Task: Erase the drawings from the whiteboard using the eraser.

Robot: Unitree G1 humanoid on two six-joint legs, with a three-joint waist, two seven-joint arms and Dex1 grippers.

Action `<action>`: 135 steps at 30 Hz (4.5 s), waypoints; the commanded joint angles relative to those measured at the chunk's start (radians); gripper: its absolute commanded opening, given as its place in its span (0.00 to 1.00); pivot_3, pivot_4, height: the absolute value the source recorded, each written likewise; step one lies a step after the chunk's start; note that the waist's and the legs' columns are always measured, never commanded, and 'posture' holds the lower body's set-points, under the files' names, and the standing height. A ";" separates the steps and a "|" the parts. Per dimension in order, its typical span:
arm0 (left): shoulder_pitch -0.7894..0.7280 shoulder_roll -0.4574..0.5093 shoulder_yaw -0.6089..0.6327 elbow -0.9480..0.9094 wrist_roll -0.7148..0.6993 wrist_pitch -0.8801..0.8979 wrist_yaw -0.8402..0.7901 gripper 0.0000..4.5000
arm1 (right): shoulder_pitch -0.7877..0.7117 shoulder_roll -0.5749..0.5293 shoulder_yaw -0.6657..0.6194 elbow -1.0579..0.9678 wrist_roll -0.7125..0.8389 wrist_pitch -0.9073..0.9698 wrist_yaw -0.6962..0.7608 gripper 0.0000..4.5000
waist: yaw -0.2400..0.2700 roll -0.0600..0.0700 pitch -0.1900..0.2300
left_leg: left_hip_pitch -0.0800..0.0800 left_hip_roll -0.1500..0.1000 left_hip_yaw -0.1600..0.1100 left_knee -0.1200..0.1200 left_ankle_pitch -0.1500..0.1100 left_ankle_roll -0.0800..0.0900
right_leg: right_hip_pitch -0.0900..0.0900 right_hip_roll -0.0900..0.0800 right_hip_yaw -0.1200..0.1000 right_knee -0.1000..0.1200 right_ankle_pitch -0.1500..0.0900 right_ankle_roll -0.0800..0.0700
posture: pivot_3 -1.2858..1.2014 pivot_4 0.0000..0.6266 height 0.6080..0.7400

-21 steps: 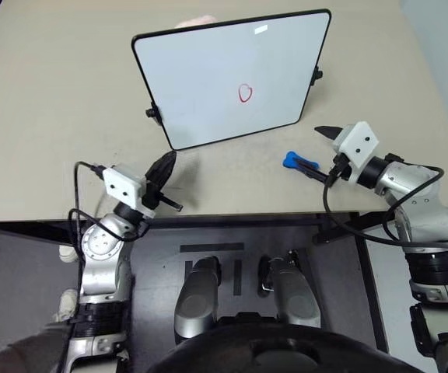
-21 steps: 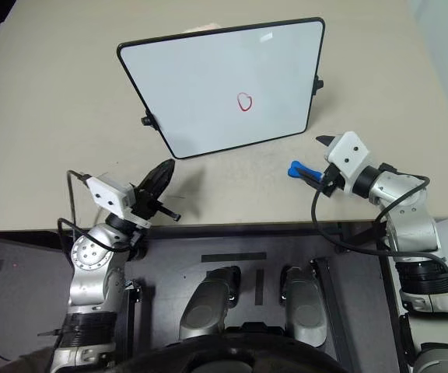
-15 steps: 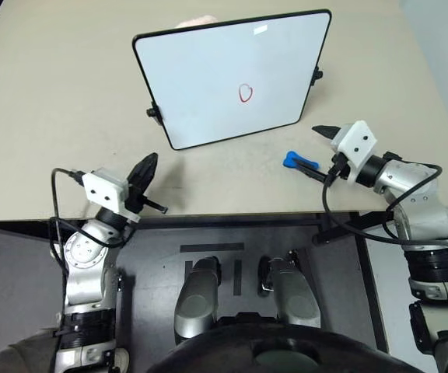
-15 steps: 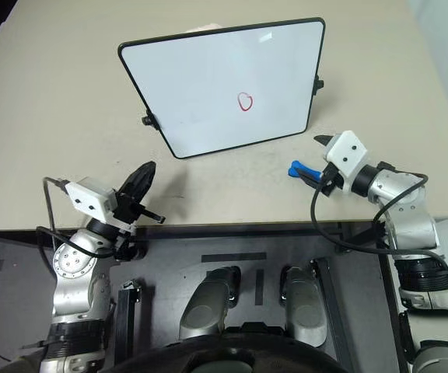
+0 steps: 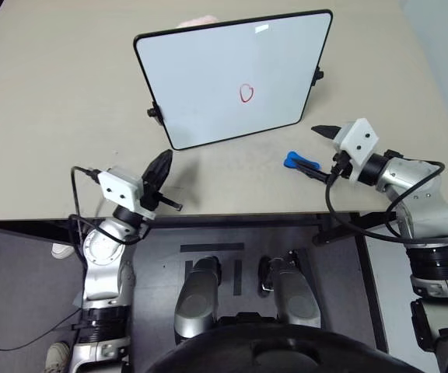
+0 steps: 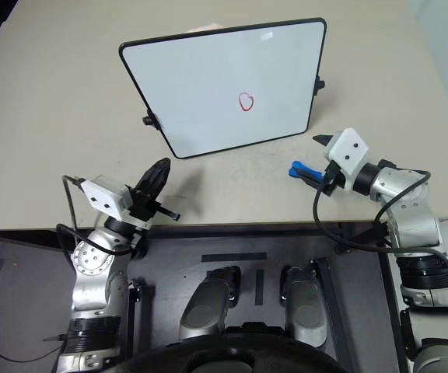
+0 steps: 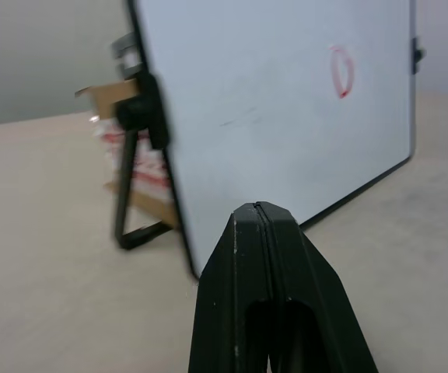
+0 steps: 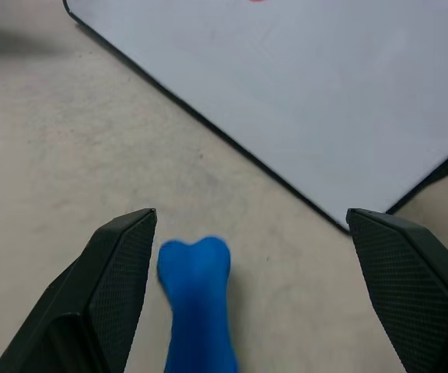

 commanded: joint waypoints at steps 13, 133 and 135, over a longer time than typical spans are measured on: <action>0.010 0.004 -0.016 -0.034 -0.057 0.004 -0.050 0.00 | 0.021 -0.047 -0.026 -0.143 0.028 0.086 0.011 0.92 | -0.003 0.000 0.000 | 0.001 0.001 -0.001 0.001 0.000 0.001 | 0.000 0.014 0.019 0.000 -0.003 0.005 | 0.52 0.24 1.00; -0.044 -0.031 -0.043 0.053 -0.018 -0.053 -0.047 0.00 | -0.572 0.226 0.272 0.777 -0.552 -0.779 -0.516 0.07 | -0.020 0.001 0.000 | -0.001 0.007 0.002 -0.001 -0.002 -0.006 | -0.009 0.016 0.023 0.001 0.012 -0.015 | 0.52 0.24 1.00; -0.044 -0.031 -0.043 0.054 -0.018 -0.054 -0.048 0.00 | -0.584 0.228 0.259 0.755 -0.542 -0.790 -0.528 0.07 | -0.021 0.001 0.000 | -0.001 0.007 0.002 -0.002 -0.002 -0.006 | -0.010 0.016 0.023 0.000 0.013 -0.016 | 0.52 0.24 1.00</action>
